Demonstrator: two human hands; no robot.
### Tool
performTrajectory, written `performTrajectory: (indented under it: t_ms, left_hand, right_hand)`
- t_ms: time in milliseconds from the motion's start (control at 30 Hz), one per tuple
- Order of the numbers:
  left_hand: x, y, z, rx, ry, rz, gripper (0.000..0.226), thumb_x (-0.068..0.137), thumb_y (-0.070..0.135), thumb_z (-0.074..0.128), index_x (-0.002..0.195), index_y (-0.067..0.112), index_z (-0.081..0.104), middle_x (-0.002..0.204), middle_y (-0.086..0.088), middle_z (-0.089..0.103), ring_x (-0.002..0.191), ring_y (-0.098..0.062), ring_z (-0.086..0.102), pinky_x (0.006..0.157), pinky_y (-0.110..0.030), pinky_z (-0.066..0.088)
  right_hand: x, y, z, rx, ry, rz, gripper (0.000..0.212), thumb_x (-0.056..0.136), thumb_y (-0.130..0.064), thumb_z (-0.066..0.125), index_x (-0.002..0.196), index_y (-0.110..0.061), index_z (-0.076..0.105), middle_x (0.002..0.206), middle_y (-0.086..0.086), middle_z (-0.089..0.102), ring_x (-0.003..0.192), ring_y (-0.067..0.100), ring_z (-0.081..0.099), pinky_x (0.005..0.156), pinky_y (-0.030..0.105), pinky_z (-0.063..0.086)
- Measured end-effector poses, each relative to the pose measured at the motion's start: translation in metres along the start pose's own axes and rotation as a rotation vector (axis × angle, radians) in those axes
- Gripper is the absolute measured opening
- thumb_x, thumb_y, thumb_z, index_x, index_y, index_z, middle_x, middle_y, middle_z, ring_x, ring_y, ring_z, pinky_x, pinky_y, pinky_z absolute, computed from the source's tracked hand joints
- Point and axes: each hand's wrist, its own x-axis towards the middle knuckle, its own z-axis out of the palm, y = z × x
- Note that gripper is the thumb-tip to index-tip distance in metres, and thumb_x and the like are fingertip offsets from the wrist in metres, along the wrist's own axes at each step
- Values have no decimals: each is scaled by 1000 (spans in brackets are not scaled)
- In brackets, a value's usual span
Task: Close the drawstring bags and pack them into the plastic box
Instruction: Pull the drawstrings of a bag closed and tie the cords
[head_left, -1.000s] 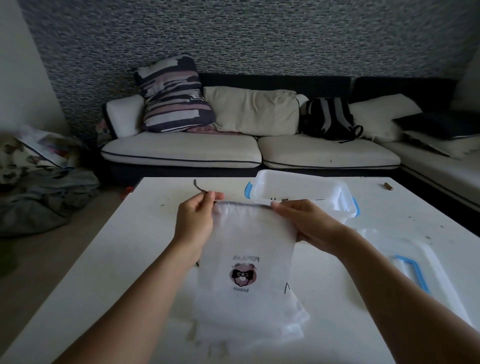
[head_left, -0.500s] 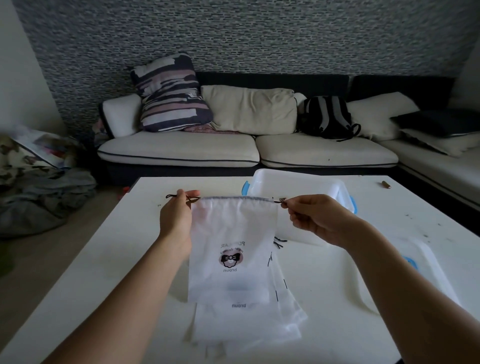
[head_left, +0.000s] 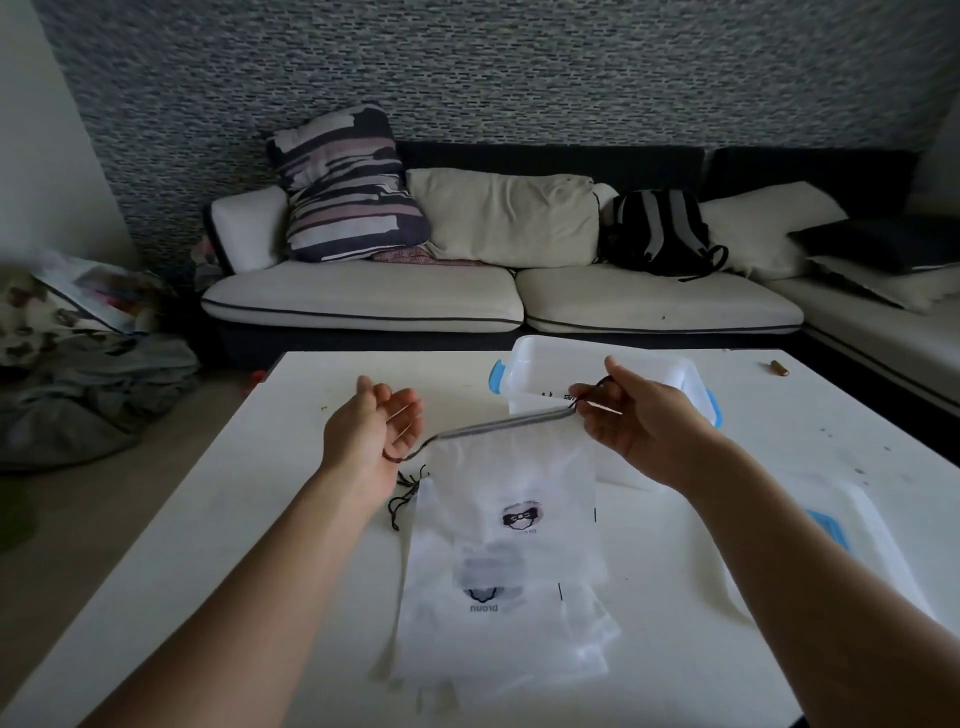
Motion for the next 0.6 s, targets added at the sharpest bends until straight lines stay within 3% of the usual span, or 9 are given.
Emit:
performTrajectory:
  t_ms: [67,133,200,267,333,433,500,600]
  left_hand:
    - [-1,-4,-1,162,-29,59,37,105,40,42,81,16,56,82,-3,73,78,-20,68,76,-35,54]
    - [-2,-7,-4,624,-108,185,37,103,45,45,85,15,59,88,-2,69,80,-21,63,76,-33,50]
    - [-3,-10,-7,910,-220,188,33,100,47,49,97,17,61,96,-1,63,85,-22,59,77,-35,52]
    - [-1,-11,-13,923,-304,64,32,98,46,55,112,17,63,108,-2,62,97,-22,63,79,-39,60]
    - [1,-12,-19,963,-377,-12,33,98,45,57,113,18,65,111,-7,63,97,-23,65,74,-36,62]
    - [4,-13,-24,1060,-443,53,25,101,30,56,103,8,68,94,-6,64,77,-14,61,62,-24,55]
    - [2,-13,-25,1096,-466,111,24,102,22,54,95,4,68,82,-3,63,67,-11,56,58,-23,50]
    - [2,-10,-25,1137,-418,167,34,104,26,48,90,0,65,81,-6,62,71,-17,55,65,-29,45]
  right_hand:
    - [0,3,3,14,-22,26,45,103,-30,52,62,-12,45,93,17,75,64,20,63,58,25,56]
    - [1,5,3,29,-27,47,45,103,-30,50,62,-13,44,93,18,75,64,20,61,55,23,54]
    - [3,6,1,42,-22,65,46,104,-30,49,62,-13,44,91,18,75,62,19,59,53,22,52]
    - [6,7,-1,61,-21,82,46,104,-30,49,62,-13,45,90,18,74,60,18,58,52,21,51]
    - [9,7,-4,100,-13,95,45,104,-31,49,62,-13,46,87,16,73,59,17,59,53,21,51]
    - [11,7,-6,171,4,106,44,104,-30,49,63,-12,47,78,13,70,57,16,57,52,22,52]
    - [11,8,-6,228,22,120,44,104,-29,49,64,-11,47,71,12,65,56,16,56,51,21,52]
    - [13,9,-7,282,45,132,41,103,-27,51,65,-11,47,67,9,58,54,16,52,49,21,50]
